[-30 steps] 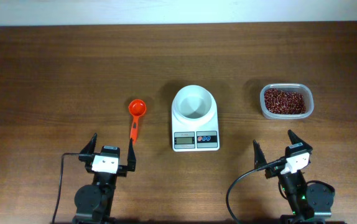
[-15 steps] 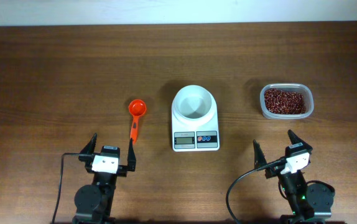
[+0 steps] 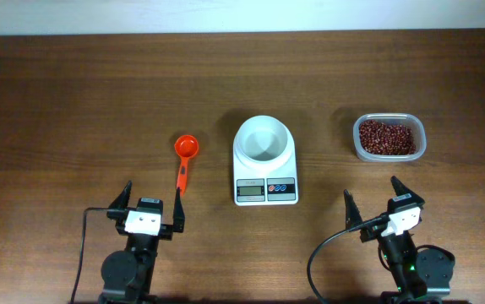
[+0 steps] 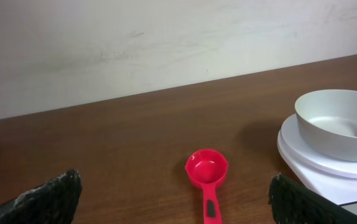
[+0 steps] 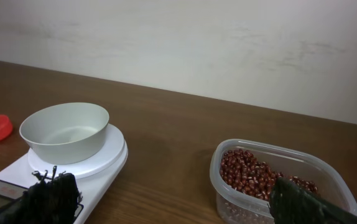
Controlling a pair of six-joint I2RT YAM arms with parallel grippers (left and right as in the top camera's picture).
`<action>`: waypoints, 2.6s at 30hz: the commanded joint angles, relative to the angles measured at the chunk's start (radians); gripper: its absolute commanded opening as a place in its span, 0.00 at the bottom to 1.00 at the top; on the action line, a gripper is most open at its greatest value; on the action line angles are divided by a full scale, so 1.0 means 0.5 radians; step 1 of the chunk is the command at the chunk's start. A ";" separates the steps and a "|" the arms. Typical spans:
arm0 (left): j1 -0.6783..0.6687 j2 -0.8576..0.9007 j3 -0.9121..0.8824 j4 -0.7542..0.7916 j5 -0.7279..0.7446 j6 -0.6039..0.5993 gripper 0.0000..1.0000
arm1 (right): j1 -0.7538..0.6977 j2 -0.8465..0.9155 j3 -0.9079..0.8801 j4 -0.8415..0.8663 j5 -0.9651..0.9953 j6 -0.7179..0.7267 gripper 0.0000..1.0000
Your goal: Scoop item into bowl and weigh 50g on scale
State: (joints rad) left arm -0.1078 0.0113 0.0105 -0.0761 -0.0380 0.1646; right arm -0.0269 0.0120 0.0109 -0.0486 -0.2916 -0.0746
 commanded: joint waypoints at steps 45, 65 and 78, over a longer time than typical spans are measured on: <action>0.011 2.964 2.428 -1.881 0.472 -0.450 0.00 | 0.011 -0.017 -0.011 -0.012 0.025 0.024 0.99; -0.664 2.965 2.210 -1.196 0.477 -0.478 0.00 | 0.011 -0.017 -0.011 -0.012 0.025 0.024 0.99; -1.499 3.227 2.210 -0.778 0.006 0.068 0.00 | 0.011 -0.017 -0.011 -0.012 0.025 0.024 0.99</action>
State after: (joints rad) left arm -0.8234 1.5799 1.1183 -0.4591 0.0242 0.0673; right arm -0.0269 0.0109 0.0109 -0.0494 -0.2844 -0.0734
